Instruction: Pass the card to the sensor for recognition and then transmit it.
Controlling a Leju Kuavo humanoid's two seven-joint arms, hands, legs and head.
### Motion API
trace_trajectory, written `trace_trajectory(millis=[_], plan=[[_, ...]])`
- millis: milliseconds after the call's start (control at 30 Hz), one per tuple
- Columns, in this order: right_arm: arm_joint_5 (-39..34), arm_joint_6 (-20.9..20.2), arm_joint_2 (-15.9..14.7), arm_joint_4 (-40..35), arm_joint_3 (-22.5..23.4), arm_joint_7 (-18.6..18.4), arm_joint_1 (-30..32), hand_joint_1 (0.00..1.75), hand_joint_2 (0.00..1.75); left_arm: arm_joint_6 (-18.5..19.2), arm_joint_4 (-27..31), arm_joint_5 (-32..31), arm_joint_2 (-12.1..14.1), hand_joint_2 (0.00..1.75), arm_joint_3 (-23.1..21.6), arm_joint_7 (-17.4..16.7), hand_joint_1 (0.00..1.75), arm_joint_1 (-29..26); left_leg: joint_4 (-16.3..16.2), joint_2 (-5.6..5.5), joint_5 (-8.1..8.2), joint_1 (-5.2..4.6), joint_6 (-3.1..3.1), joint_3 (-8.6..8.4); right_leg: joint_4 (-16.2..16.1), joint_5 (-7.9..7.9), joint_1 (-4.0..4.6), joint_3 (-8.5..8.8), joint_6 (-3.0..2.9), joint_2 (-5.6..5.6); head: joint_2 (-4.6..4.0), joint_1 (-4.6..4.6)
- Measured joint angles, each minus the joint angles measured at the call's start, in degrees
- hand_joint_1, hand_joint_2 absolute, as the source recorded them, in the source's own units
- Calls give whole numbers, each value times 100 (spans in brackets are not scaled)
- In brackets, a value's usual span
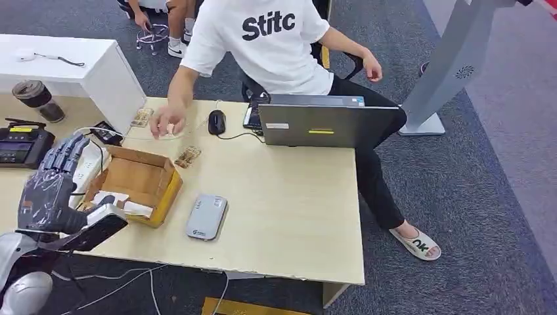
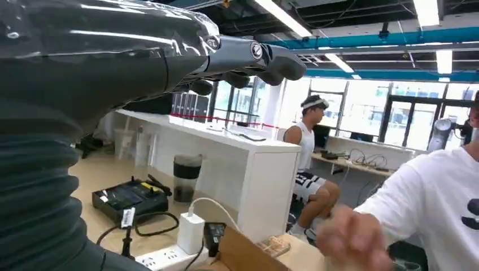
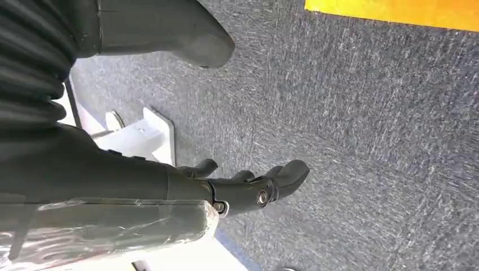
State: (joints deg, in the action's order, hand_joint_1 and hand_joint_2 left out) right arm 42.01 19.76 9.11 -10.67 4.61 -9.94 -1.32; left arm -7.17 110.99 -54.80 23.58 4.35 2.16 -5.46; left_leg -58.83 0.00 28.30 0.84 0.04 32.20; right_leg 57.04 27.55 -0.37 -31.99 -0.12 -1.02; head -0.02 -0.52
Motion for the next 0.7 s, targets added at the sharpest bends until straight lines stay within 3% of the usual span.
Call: trace_trajectory(millis=[300, 700], plan=[[-59, -2, 9, 0, 94, 4, 0, 0, 175, -87, 262, -131, 4, 175, 6, -118, 0, -622, 0, 0, -1, 0, 0, 0, 1, 0, 0, 1, 0, 2, 0, -2], [-59, -13, 24, 0, 173, 22, -2, 0, 175, 190, 365, -275, 96, 175, 83, -317, 0, -1205, 0, -6, -1, 1, 1, 0, 0, 0, 0, 3, 0, 10, 0, -2]])
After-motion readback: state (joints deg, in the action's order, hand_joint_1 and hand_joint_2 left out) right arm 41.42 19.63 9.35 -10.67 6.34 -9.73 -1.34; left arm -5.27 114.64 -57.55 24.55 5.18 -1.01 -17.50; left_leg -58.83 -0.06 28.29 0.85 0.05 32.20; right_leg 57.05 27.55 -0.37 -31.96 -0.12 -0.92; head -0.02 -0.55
